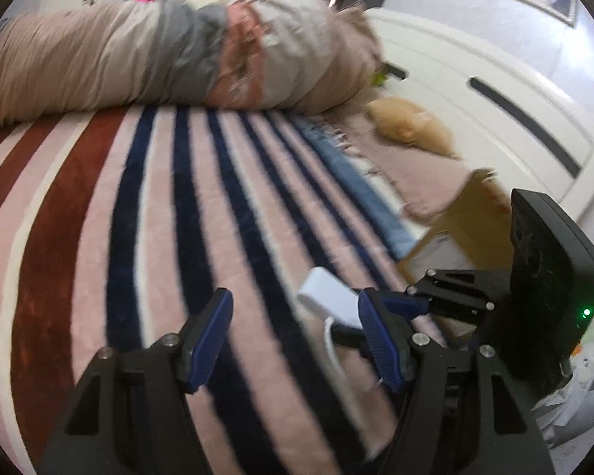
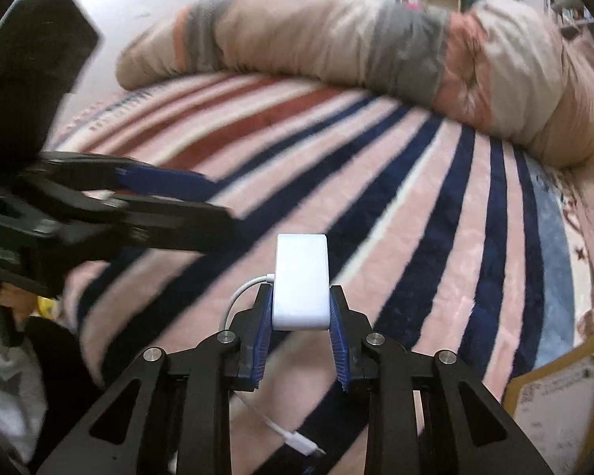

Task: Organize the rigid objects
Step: 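Carry the USB adapter into the box and open the right gripper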

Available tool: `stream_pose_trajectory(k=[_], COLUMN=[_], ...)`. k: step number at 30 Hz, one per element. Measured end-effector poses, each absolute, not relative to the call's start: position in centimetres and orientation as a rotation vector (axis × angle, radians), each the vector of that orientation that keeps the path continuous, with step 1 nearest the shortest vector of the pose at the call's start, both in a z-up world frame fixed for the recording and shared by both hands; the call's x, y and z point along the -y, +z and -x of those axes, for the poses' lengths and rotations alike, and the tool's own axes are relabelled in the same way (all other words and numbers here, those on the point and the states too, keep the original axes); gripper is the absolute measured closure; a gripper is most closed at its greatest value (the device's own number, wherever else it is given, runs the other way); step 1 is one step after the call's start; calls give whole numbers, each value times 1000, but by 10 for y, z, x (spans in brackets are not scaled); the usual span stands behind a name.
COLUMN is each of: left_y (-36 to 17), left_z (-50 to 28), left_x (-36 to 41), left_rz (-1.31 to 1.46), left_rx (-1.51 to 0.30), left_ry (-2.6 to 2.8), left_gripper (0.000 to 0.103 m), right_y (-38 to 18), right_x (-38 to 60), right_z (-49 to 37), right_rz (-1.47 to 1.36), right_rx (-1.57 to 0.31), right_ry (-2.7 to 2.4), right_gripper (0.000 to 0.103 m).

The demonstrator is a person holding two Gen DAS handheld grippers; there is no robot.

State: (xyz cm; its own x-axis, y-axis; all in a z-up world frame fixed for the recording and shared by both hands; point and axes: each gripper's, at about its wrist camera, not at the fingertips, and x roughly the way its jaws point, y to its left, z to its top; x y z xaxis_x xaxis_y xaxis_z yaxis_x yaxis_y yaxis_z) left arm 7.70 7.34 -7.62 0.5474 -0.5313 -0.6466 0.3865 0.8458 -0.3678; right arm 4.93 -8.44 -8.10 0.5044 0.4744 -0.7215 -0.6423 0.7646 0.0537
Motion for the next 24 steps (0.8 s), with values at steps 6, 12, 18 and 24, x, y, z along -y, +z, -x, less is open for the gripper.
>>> stream_pose_trajectory(k=[6,12,18,24], left_y=[-25,26,52,56], left_z=[-50,-33,-32,-43], left_x=[-43,8,75,154], left_rz=[214,173,74,-38], left_rx=[-756,-690,-677,-709], left_ry=[-701,-779,-819,-853], left_gripper=[51,71,71,71], right_y=[-14,26,45,47], right_x=[109,147,207,272], right_z=[1,35,51,48], right_rz=[214,239,186,144], right_rx=[-575,-428,-370,-387], right_ry=[719,646,558,444], right_gripper=[80,80,80,80])
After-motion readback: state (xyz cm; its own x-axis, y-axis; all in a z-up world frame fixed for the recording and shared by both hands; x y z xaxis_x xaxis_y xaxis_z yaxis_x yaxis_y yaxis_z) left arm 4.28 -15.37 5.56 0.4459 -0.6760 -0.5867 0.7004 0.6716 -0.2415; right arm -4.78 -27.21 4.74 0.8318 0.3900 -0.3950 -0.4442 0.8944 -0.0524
